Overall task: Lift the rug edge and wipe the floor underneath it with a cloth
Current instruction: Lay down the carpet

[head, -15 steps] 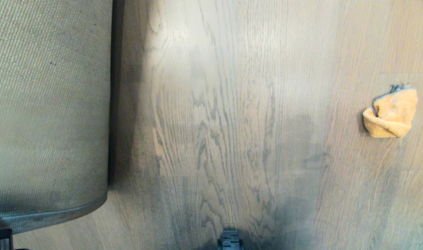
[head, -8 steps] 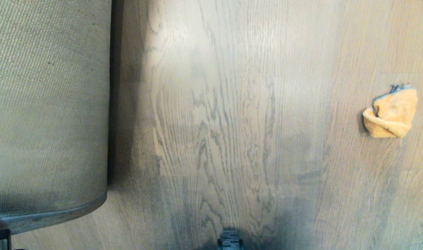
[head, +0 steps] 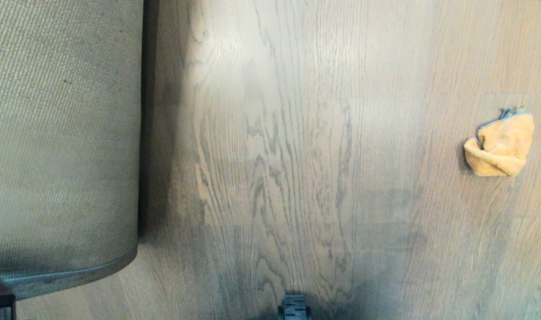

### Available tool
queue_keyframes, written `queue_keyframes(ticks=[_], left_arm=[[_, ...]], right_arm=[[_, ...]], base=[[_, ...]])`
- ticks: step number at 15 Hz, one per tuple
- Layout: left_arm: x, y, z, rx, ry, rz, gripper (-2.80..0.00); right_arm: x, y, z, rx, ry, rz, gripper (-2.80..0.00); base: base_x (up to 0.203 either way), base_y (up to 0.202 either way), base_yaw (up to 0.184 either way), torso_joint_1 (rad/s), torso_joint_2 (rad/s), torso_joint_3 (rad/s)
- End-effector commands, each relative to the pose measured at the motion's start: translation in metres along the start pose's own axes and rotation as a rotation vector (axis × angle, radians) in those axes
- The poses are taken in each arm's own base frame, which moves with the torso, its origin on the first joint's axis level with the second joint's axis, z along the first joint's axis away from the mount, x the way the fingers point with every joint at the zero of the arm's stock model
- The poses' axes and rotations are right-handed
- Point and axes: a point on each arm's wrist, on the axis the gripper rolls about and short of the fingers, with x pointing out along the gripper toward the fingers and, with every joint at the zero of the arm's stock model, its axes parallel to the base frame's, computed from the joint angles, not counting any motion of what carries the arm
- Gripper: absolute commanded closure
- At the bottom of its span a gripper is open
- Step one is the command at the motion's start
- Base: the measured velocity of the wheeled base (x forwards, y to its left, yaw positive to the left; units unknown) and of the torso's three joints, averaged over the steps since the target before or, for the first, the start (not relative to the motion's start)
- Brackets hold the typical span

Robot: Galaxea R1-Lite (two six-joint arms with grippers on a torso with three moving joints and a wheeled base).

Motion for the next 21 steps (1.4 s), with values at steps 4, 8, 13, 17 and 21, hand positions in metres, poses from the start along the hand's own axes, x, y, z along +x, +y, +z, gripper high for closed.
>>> queue_keyframes(ticks=[4,8,13,17,21], left_arm=[[-0.0004,-0.0007,0.0006,-0.001,-0.008,-0.008,0.00],[-0.0006,-0.0005,0.0008,-0.002,-0.010,-0.008,0.00],[-0.0004,-0.0004,0.0010,-0.005,-0.010,-0.005,0.00],[-0.0004,-0.0005,0.0007,-0.005,-0.008,-0.004,0.00],[-0.0005,-0.0007,0.0005,-0.004,-0.007,-0.007,0.00]], right_arm=[[-0.0025,0.0002,-0.0034,0.003,-0.006,-0.005,0.00],[-0.0056,0.0003,-0.0039,0.004,-0.049,-0.010,0.00],[-0.0054,0.0002,-0.0036,0.018,-0.049,-0.010,0.00],[-0.0054,0.0002,-0.0036,0.020,-0.048,-0.011,0.00],[-0.0033,0.0005,-0.0030,-0.014,-0.034,0.129,0.00]], base=[[0.000,0.000,0.000,0.000,0.00,0.000],[0.000,0.000,0.000,0.000,0.00,0.000],[0.000,0.000,0.000,0.000,0.00,0.000],[0.000,0.000,0.000,0.000,0.00,0.000],[0.000,0.000,0.000,0.000,0.00,0.000]])
